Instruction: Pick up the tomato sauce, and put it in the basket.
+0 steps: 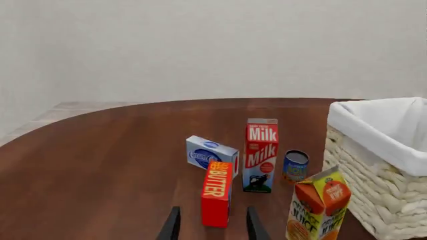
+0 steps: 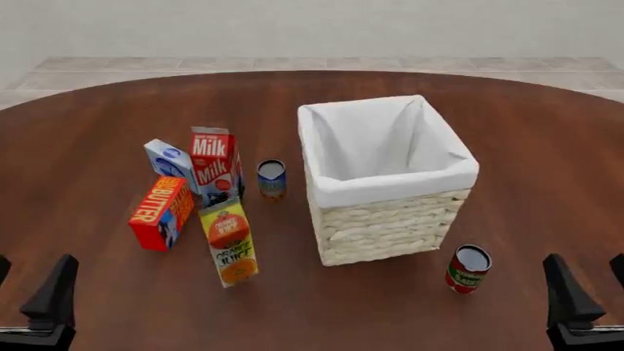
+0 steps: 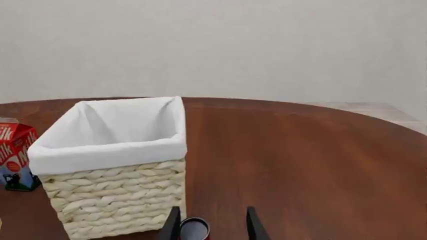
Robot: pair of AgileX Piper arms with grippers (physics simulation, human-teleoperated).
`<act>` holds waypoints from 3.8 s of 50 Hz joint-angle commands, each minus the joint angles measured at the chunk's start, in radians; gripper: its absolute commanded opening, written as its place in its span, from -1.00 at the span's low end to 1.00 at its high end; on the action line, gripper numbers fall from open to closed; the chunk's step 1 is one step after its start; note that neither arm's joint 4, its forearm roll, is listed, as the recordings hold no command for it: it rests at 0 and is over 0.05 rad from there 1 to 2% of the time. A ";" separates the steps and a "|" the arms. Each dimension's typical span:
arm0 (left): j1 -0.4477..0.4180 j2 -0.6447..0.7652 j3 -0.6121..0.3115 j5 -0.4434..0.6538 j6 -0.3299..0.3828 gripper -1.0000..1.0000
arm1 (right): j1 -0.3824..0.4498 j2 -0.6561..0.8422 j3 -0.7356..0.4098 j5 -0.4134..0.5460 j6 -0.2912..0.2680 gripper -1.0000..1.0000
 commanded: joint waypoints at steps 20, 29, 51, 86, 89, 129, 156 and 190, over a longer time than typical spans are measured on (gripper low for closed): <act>-0.006 0.014 -0.013 0.000 -0.001 1.00 | -0.007 0.007 -0.001 -0.007 0.002 1.00; 0.006 0.000 0.000 -0.003 0.003 1.00 | -0.006 0.011 -0.001 -0.013 -0.006 1.00; 0.006 0.001 0.000 -0.002 0.003 1.00 | 0.123 0.436 -0.319 0.114 0.032 1.00; 0.006 0.002 0.000 -0.002 0.002 1.00 | 0.142 0.890 -0.600 0.390 0.003 1.00; 0.006 0.000 0.000 -0.002 0.005 1.00 | 0.130 0.922 -0.611 0.390 0.003 1.00; 0.006 0.000 0.000 -0.002 0.003 1.00 | 0.110 1.033 -0.563 0.415 -0.021 1.00; 0.006 0.000 0.000 -0.001 0.004 1.00 | 0.118 1.120 -0.526 0.313 -0.025 1.00; 0.006 0.000 0.000 -0.001 0.004 1.00 | 0.106 1.230 -0.479 0.200 -0.027 1.00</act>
